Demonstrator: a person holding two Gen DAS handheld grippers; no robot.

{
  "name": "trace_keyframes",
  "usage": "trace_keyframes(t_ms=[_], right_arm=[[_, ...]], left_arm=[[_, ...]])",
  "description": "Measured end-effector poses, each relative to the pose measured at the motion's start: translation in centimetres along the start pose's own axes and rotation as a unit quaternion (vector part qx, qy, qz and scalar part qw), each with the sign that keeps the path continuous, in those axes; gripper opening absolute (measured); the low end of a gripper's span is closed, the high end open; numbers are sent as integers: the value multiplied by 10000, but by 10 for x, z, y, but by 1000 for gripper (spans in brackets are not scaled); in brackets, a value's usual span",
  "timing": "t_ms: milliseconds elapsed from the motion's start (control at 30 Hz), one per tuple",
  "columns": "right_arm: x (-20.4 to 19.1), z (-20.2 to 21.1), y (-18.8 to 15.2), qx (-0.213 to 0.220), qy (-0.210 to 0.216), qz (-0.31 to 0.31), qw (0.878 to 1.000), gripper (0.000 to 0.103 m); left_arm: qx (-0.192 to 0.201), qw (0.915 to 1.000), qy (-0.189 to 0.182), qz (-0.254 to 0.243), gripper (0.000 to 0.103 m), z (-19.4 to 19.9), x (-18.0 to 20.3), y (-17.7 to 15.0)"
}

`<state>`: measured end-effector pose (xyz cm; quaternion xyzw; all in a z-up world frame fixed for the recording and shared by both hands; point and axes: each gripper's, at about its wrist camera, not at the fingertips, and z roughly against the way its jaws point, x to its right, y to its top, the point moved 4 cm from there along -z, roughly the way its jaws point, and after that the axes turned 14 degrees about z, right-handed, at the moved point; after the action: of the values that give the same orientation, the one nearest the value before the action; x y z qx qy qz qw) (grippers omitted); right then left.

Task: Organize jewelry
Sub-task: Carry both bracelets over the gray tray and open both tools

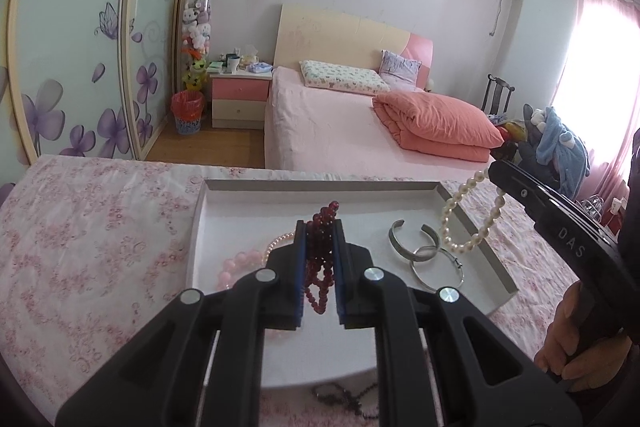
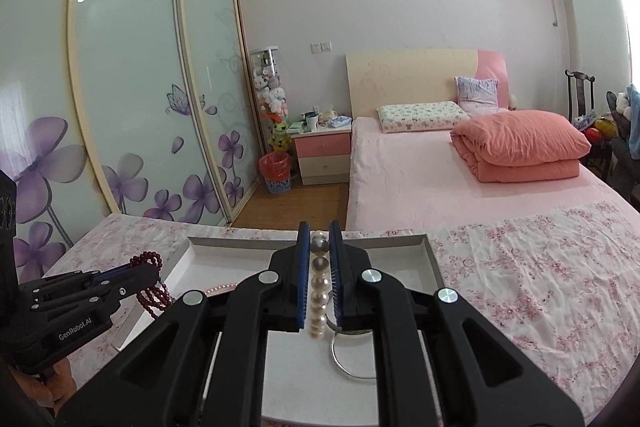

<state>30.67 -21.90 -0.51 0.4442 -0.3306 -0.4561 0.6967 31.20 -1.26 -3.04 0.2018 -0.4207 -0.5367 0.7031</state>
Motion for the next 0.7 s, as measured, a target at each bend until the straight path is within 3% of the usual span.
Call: trace_keyframes(t_ms=[100,167,200,533,700], right_arm=[[-1,-8,-4,-154,110,-63,9998,16],[0,-7,-9,-200,122,-111,9997,38],[0,-7,-11,-208,114,-115,9997,40],[1,9,-27,-352,135,-75,9993,41],[-7,16,-36,-488,244,38,9985,41]], left_arm=[[-51,10000,-2,81,18,-10,-2,1],[-73,9998,-15,183,31,-14,-6,5],[-71,9997,-14,243,31,-15,-9,5],[-115,9993,162,320,31,-7,-26,-1],[-98,9991,231,333,36,3,-33,-7]])
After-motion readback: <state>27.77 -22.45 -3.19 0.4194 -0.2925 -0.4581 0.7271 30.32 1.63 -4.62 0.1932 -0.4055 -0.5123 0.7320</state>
